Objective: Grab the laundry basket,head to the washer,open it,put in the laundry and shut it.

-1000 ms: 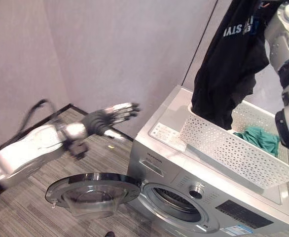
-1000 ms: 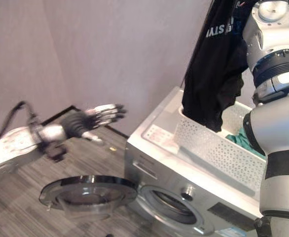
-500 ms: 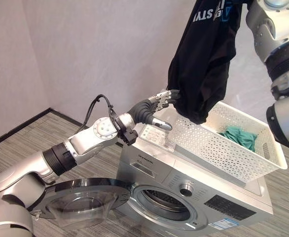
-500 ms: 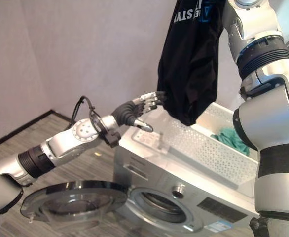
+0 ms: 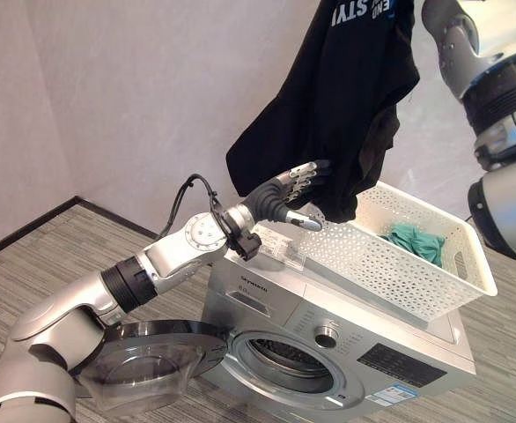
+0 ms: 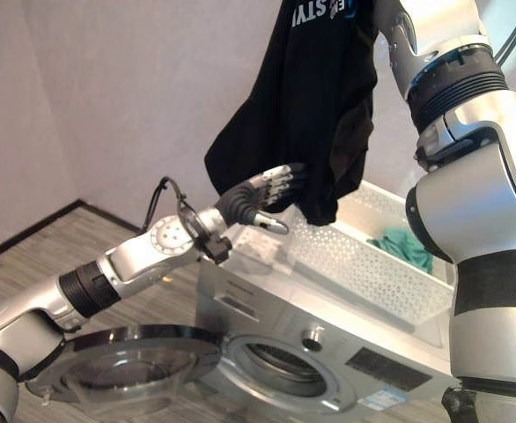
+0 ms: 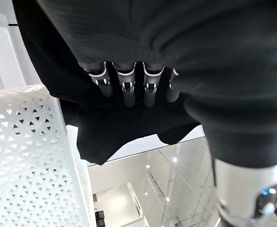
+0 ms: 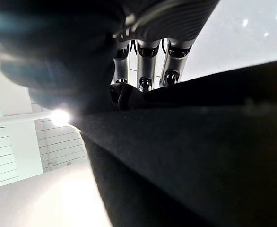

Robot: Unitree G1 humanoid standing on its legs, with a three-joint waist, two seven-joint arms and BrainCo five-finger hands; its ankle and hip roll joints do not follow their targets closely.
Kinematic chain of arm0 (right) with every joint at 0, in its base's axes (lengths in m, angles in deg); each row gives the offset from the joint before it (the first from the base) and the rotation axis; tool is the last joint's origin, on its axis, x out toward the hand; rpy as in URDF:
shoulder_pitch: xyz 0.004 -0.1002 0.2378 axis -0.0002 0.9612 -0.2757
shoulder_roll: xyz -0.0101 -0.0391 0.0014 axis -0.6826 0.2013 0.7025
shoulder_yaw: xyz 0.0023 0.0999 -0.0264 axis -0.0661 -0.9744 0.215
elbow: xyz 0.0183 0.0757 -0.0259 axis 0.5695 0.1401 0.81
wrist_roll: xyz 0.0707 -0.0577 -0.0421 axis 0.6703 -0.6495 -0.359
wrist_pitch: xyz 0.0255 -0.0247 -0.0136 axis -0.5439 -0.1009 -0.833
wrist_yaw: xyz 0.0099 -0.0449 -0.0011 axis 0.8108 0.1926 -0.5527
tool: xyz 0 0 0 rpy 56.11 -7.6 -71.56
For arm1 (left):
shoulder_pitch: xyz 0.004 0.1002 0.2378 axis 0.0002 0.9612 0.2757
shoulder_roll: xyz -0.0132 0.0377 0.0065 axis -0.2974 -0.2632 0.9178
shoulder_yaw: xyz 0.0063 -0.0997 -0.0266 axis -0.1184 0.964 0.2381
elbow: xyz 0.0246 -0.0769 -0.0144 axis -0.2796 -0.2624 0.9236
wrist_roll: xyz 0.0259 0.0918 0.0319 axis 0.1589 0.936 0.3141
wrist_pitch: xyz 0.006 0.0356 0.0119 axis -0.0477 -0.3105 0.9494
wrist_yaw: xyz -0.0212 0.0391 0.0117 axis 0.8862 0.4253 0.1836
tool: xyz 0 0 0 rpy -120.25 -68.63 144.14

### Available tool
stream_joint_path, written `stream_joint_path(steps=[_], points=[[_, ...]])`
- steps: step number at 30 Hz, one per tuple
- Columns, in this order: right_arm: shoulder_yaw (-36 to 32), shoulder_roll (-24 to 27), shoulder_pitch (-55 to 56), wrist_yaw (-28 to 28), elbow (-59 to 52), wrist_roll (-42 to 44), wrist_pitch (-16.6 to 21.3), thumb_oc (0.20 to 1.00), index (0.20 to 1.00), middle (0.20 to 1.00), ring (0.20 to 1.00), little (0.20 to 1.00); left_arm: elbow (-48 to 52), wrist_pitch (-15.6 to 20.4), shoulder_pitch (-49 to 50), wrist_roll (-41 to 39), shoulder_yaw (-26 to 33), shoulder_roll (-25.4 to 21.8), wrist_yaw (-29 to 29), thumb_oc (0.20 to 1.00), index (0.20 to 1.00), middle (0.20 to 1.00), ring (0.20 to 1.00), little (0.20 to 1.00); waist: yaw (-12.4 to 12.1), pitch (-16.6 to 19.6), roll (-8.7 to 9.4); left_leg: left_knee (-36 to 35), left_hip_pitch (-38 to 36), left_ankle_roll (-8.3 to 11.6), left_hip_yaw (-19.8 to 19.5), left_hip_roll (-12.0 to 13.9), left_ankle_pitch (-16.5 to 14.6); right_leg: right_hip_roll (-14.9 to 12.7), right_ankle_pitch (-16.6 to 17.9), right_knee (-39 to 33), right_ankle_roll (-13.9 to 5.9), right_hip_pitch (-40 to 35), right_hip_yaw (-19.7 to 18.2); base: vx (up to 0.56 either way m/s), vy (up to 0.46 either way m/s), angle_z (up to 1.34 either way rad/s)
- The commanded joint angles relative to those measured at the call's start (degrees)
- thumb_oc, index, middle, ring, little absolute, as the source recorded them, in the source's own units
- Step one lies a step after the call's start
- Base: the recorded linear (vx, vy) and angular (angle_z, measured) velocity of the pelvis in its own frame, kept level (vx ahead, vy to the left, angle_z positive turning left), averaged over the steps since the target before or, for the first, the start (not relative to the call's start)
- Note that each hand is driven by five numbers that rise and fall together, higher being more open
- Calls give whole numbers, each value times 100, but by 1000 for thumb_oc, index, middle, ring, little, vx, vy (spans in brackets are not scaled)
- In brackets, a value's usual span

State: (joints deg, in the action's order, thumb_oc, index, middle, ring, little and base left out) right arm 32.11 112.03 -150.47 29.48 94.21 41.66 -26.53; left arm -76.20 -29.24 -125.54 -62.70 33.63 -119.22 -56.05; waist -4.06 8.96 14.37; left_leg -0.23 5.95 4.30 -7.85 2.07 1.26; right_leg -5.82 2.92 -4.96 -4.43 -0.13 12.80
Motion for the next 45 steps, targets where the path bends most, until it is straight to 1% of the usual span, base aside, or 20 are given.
stream_joint_path(steps=[1,4,6,11,13,14,17,18,19,23,24,25,27,28,34,36,38,39,44,45], points=[[87,44,-1092,245,487,62,420,200,200,200,200,200,78,392,40,-145,169,121,-23,1000,1000,1000,1000,1000,-153,362,-232,-477,-314,-58,-1,60,66,26,-203,209,-260,-432,16,0,0,0],[31,-39,-1068,262,502,90,433,200,200,200,200,200,84,465,146,-75,355,270,-133,1000,1000,1000,1000,1000,-165,362,-236,-477,-299,-60,-20,42,79,22,-199,198,-248,-435,18,-23,6,1],[-18,-127,-1025,273,403,81,445,200,200,200,200,200,-59,550,266,-143,584,545,-312,1000,1000,1000,1000,1000,-151,351,-232,-477,-290,-54,-25,40,100,25,-203,198,-237,-432,18,-39,2,2],[-116,-420,-980,378,128,184,559,200,200,200,200,200,-313,775,246,-276,913,1186,-589,1000,1000,1000,1000,1000,-62,340,-242,-477,-280,-44,-13,44,118,42,-199,211,-209,-404,-26,-35,-3,0],[-127,-499,-961,387,80,213,586,200,200,200,200,200,-383,799,196,-255,935,1280,-632,1000,1000,1000,1000,1000,-46,344,-260,-477,-282,-42,3,47,113,47,-199,211,-204,-400,-37,-11,-4,-2],[-174,-636,-913,416,4,277,622,200,200,200,200,200,-590,885,49,-186,997,1496,-783,1000,1000,1000,1000,1000,-1,343,-276,-477,-292,-43,28,56,112,54,-188,209,-199,-383,-73,-28,-8,-4],[-163,-730,-890,437,-85,272,635,200,200,200,200,200,-744,951,-88,-96,1087,1667,-918,1000,1000,1000,1000,1000,50,338,-297,-477,-302,-38,64,71,109,57,-178,206,-192,-369,-106,-28,-4,-10],[-188,-806,-844,449,-197,287,653,200,200,200,200,200,-885,1065,-238,-37,1186,1830,-1078,1000,1000,1000,1000,1000,127,340,-321,-477,-311,-35,114,79,110,62,-171,197,-191,-354,-153,-16,1,-17],[-183,-806,-844,454,-203,284,652,200,200,200,200,200,-897,1071,-246,-32,1186,1840,-1083,1000,1000,1000,1000,1000,122,338,-326,-477,-311,-35,117,80,109,63,-169,196,-191,-353,-157,-33,-2,-16],[-252,-842,-715,488,-551,351,739,200,200,200,200,200,-1022,1366,-532,-73,1483,2178,-1353,1000,1000,1000,1000,1000,274,311,-375,-477,-339,-24,221,108,104,76,-145,176,-181,-321,-272,-25,-6,-11],[-250,-840,-707,496,-564,346,737,200,200,200,200,200,-1027,1371,-534,-74,1484,2182,-1354,1000,1000,1000,1000,1000,270,310,-378,-477,-340,-24,224,110,102,77,-144,174,-181,-322,-275,-15,-11,-15],[-349,-835,-631,490,-714,388,791,200,200,200,200,200,-949,1484,-500,-129,1657,2264,-1368,1000,1000,1000,1000,1000,324,304,-399,-477,-359,-25,270,123,89,79,-133,165,-181,-305,-321,-7,-5,-13],[-411,-807,-549,478,-791,379,804,200,200,200,200,200,-789,1565,-405,-140,1786,2262,-1341,1000,1000,1000,1000,1000,356,296,-423,-477,-379,-28,315,135,73,83,-125,162,-177,-290,-370,-9,-3,-14],[-463,-781,-476,467,-793,373,802,200,200,200,200,200,-517,1659,-272,-130,1930,2237,-1299,1000,1000,1000,1000,1000,383,286,-448,-477,-402,-32,365,141,55,92,-123,152,-167,-276,-429,-7,1,-22],[-503,-735,-372,336,-612,426,712,200,200,200,200,200,-42,1764,-126,-28,2123,2102,-1214,1000,1000,1000,1000,1000,411,265,-489,-477,-406,-26,447,165,34,109,-98,98,-166,-247,-530,-6,0,-10],[-476,-588,-291,228,-616,411,657,200,200,200,200,200,195,1846,-21,51,2284,1973,-1209,1000,1000,1000,1000,1000,423,235,-485,-477,-403,-32,475,171,31,113,-76,70,-162,-225,-571,-5,-4,-8],[-484,-549,-266,208,-620,418,652,200,200,200,200,200,218,1846,14,64,2316,1945,-1218,1000,1000,1000,1000,1000,421,233,-488,-477,-403,-31,487,174,31,114,-71,65,-162,-224,-571,4,2,-11],[-545,-408,-205,191,-654,442,642,200,200,200,200,200,278,1812,172,32,2376,1901,-1209,1000,1000,1000,1000,1000,434,217,-494,-477,-403,-42,503,177,19,111,-62,56,-164,-218,-589,9,4,-11],[-591,-298,-124,144,-778,480,660,200,200,200,200,200,263,1758,342,-13,2407,1885,-1179,1000,1000,1000,1000,1000,459,209,-488,-477,-402,-44,529,178,12,108,-54,47,-166,-214,-605,2,1,-3],[-590,-194,-95,125,-939,502,705,200,200,200,200,200,163,1667,540,-101,2384,1878,-1136,1000,1000,1000,1000,1000,501,204,-496,-477,-412,-54,565,182,4,111,-43,46,-172,-197,-629,4,1,-5]])
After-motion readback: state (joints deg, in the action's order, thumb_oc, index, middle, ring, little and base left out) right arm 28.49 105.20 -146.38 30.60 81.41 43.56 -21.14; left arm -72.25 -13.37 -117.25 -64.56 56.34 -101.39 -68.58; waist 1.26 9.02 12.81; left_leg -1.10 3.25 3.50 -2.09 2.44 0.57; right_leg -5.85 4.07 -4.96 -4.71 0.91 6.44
